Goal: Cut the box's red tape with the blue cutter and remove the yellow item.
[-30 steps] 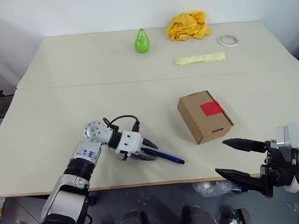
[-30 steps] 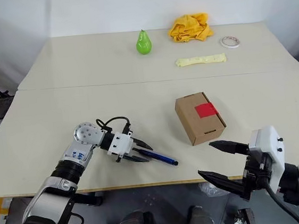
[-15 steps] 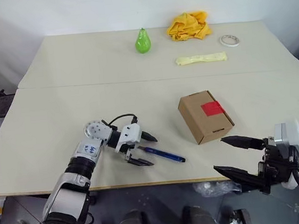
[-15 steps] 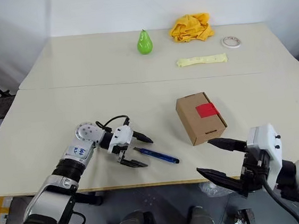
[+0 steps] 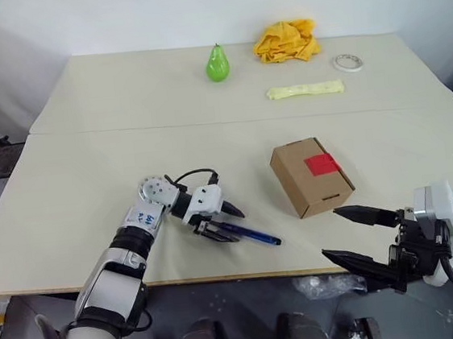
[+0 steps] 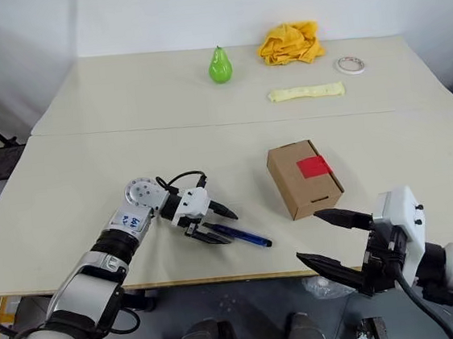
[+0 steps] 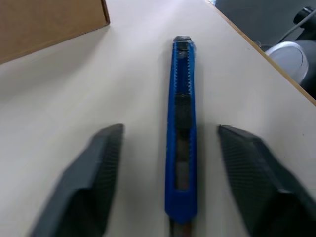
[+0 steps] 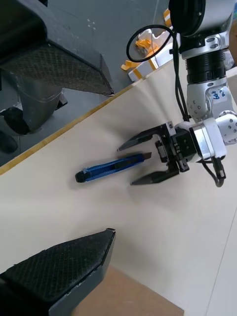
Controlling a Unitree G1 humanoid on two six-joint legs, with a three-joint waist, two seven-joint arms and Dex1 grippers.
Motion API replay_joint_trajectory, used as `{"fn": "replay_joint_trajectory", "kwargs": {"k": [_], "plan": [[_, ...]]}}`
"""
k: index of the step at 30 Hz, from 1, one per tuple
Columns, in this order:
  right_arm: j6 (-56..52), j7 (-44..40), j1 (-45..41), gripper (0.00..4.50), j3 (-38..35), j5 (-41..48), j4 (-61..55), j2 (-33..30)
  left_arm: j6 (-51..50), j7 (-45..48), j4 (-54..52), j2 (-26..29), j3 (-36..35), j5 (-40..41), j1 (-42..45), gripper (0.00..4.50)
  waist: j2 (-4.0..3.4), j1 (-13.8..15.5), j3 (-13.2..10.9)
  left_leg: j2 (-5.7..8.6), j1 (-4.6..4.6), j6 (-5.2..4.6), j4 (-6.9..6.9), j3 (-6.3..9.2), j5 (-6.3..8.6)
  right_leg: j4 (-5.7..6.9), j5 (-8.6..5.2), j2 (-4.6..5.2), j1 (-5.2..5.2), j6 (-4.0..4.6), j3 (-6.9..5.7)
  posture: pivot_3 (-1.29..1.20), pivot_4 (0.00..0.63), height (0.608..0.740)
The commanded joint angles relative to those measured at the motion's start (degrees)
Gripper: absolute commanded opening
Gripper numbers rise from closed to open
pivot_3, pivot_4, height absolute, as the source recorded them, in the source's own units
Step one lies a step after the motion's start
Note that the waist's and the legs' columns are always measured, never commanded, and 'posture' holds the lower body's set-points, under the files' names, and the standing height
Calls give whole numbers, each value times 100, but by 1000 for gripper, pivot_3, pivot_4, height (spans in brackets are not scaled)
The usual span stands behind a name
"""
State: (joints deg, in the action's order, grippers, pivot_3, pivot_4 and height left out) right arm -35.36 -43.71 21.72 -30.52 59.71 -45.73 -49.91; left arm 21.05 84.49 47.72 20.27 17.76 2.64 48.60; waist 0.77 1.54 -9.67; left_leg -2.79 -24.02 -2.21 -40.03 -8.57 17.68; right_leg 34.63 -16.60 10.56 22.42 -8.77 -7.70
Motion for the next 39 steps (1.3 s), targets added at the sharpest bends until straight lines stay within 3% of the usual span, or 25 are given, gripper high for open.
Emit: {"fn": "replay_joint_trajectory", "kwargs": {"k": [1,4,6,11,14,17,19,21,28,35,39], "plan": [[53,9,38,4500,-144,74,-161,62,10,-81,297,112,221,-418,-231,1805,-2,1,1,0,2,-6,0,1,0,1,2,0,-1,3,0,0,150,740],[61,10,51,4500,-148,70,-163,70,53,-74,342,106,242,-444,-256,836,-3,2,2,-2,7,-20,1,3,-1,3,8,0,-5,12,0,0,150,740],[63,7,61,4500,-163,81,-167,72,112,-189,359,66,229,-463,-251,457,-4,2,3,-2,9,-27,1,4,-2,2,13,0,-6,14,0,0,150,740],[51,-3,27,4500,-132,149,-162,67,306,-416,332,-31,110,-368,-186,458,-7,12,4,-1,8,-29,1,5,-3,3,15,2,-6,14,1,0,150,740],[-15,82,-26,4500,-115,367,-163,68,924,-574,254,-51,-64,-222,-155,458,-6,9,4,-1,5,-29,1,4,-4,3,15,3,-3,13,1,0,150,740],[-319,1134,-232,4500,-232,2428,-59,-276,1219,-597,-292,-36,-615,467,-179,458,-8,-15,-10,-6,-6,-26,3,5,-7,4,16,4,9,13,2,0,150,740],[-307,2235,-192,4500,-177,4305,102,-867,1623,-416,-838,139,-774,755,-321,458,-6,-33,-30,-15,-11,-16,7,5,-12,3,16,3,15,13,0,0,150,740],[-291,2871,-163,4500,81,5243,226,-1253,1616,-311,-1422,273,-823,953,-488,458,-6,-57,-35,-27,-10,-4,11,2,-19,7,17,4,15,12,3,0,150,740],[-51,3932,-834,4500,1213,5329,190,-1423,1135,-765,-2533,365,-823,984,-773,458,-3,-10,-38,-2,-18,-5,8,0,-18,-9,21,0,6,3,-1,0,150,740],[-107,4668,-1999,4500,2420,5329,480,-913,968,-1050,-2909,296,-647,864,-936,458,-2,-28,-38,-3,-21,-7,9,-4,-17,-17,24,-3,8,-2,2,0,150,740],[-198,4883,-2377,4500,2658,5329,680,-601,980,-1049,-3002,333,-554,851,-1023,458,-3,-26,-38,-4,-22,-7,10,-8,-17,-17,24,-3,12,-2,3,0,150,740]]}}
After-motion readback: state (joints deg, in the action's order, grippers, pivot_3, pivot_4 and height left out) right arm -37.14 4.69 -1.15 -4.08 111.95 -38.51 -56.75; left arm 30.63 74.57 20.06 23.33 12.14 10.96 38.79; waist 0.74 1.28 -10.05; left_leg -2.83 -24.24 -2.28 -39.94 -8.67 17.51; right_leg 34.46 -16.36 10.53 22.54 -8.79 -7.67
